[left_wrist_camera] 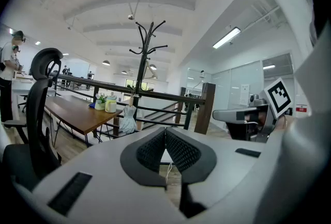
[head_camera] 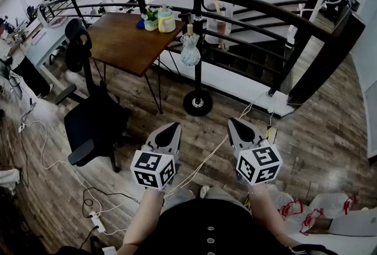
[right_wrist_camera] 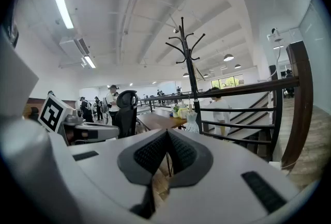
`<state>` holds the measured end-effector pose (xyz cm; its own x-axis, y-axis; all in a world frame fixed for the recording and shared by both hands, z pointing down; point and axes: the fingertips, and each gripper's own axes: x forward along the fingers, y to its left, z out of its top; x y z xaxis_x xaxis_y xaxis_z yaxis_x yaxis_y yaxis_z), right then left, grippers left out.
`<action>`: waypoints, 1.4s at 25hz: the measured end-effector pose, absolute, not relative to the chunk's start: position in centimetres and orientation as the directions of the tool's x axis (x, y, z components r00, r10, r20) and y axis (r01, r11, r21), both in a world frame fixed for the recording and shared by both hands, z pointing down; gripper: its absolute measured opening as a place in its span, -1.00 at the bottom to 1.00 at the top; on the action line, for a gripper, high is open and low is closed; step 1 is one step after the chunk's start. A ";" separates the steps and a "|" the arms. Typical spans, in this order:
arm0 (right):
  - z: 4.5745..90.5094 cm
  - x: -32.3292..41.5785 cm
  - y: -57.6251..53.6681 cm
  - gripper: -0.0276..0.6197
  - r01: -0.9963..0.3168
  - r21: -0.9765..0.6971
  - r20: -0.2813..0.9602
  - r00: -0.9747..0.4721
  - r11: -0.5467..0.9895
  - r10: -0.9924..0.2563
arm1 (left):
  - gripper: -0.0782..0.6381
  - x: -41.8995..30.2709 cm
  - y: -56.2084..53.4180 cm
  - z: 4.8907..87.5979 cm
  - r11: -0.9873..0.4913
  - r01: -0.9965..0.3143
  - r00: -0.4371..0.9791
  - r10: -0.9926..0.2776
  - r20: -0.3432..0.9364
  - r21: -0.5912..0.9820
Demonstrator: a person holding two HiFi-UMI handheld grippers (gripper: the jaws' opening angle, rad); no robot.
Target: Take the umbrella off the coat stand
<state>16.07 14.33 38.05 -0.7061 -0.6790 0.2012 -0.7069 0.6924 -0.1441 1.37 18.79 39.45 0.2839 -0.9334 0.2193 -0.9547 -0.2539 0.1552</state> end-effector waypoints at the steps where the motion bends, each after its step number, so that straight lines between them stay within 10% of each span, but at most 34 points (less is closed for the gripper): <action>1: 38.0 16.1 14.3 -0.83 -0.708 -0.138 0.198 -0.705 0.693 -0.681 | -0.73 1.3 18.8 39.5 -0.250 -0.957 0.280 -0.933 0.227 0.150; 35: 40.9 13.7 8.8 -0.83 -0.559 -0.223 0.153 -0.829 0.799 -0.538 | -0.73 2.6 10.9 43.0 -0.247 -0.944 0.299 -0.919 0.257 0.216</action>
